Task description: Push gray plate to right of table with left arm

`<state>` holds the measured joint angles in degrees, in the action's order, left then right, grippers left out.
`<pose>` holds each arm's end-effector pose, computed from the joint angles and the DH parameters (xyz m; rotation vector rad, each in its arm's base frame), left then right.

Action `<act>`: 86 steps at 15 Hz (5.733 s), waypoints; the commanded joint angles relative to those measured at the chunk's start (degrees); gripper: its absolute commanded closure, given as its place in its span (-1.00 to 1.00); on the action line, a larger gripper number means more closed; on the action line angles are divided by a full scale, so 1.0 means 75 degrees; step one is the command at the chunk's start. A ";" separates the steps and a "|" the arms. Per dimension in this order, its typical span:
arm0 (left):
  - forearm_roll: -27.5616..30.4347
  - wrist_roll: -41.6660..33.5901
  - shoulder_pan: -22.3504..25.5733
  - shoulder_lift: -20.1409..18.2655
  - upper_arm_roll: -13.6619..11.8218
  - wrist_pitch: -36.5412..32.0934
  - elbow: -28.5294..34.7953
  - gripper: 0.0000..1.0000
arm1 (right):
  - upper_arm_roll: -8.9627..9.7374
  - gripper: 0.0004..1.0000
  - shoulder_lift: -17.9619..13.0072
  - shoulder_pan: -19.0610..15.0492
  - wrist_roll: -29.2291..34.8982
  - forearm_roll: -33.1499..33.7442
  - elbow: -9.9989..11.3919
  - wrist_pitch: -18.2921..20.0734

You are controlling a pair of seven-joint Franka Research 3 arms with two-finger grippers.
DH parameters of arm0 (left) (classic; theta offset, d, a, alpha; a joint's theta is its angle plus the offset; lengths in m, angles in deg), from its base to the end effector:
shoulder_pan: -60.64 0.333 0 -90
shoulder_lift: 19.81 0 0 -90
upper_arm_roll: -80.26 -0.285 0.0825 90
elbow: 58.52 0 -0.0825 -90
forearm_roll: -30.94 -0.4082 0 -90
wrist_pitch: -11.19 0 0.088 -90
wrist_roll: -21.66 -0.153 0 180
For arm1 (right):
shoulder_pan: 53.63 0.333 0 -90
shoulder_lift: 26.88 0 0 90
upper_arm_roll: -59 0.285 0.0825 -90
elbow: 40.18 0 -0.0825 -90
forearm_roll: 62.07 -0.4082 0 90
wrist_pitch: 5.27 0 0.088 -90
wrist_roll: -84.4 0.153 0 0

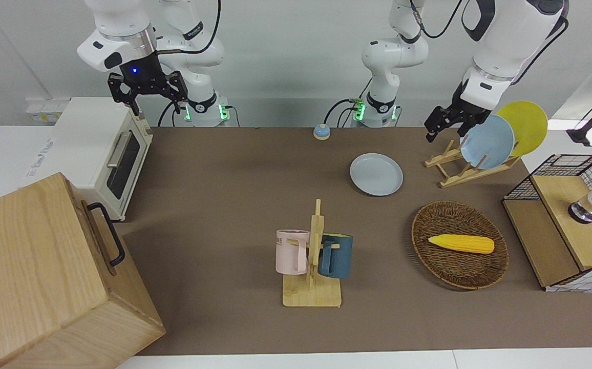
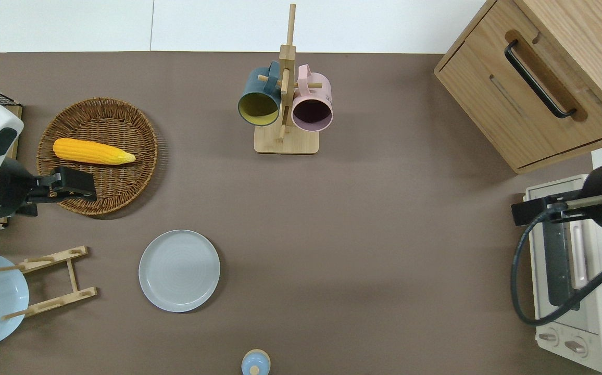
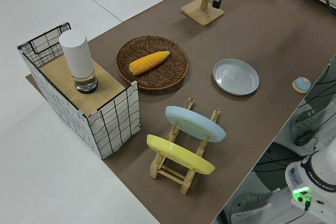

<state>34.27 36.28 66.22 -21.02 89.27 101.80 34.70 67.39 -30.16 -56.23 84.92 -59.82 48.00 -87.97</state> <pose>0.5700 -0.0437 0.5328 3.0760 0.3035 -0.0510 0.5452 0.0508 0.5843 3.0887 0.1350 -0.0562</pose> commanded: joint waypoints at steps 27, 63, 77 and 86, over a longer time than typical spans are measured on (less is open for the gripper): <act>-0.0316 -0.0624 -0.0509 -0.0411 -0.0591 0.0798 0.2415 -0.94 | 0.0019 -0.99 -0.0055 -0.0052 -0.0151 -0.0019 0.0031 0.0011; 0.0282 -0.1048 -0.0721 -0.0694 -0.0873 0.4782 0.6742 -0.21 | 0.0019 -0.99 -0.0055 -0.0052 -0.0151 -0.0019 0.0031 0.0011; 0.0329 -0.0274 -0.0803 -0.0541 -0.0697 0.5157 0.6742 1.00 | 0.0019 -0.99 -0.0055 -0.0052 -0.0151 -0.0019 0.0031 0.0011; 0.0785 -0.0029 -0.0943 -0.0541 -0.0347 0.5087 0.6742 1.00 | 0.0019 -0.99 -0.0055 -0.0052 -0.0151 -0.0019 0.0031 0.0011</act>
<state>37.86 33.66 60.79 -25.34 84.82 138.64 84.28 67.39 -30.16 -56.23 84.92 -59.82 48.00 -87.97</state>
